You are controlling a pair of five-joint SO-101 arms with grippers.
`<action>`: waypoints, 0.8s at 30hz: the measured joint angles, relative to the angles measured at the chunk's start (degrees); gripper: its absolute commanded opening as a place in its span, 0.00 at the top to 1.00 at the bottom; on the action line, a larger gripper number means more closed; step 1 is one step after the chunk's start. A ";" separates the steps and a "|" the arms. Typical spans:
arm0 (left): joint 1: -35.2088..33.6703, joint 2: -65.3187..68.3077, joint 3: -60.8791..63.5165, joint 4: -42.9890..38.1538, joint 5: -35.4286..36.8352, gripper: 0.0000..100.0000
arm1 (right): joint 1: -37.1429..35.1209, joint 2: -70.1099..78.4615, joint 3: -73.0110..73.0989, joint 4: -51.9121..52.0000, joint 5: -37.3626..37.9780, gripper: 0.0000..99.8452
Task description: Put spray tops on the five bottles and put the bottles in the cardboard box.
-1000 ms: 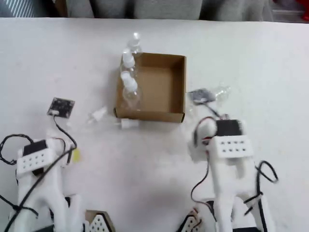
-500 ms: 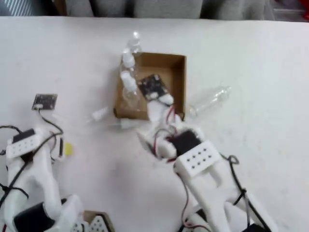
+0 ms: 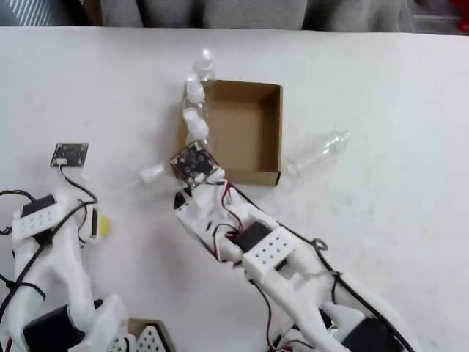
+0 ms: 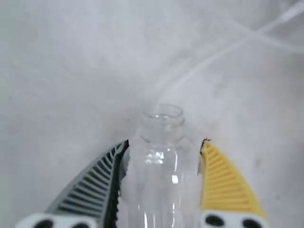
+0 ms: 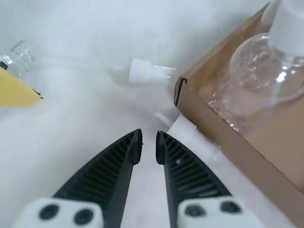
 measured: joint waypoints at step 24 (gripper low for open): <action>0.00 0.00 0.00 0.00 0.00 0.89 | 4.48 21.54 -9.05 -9.85 0.53 0.96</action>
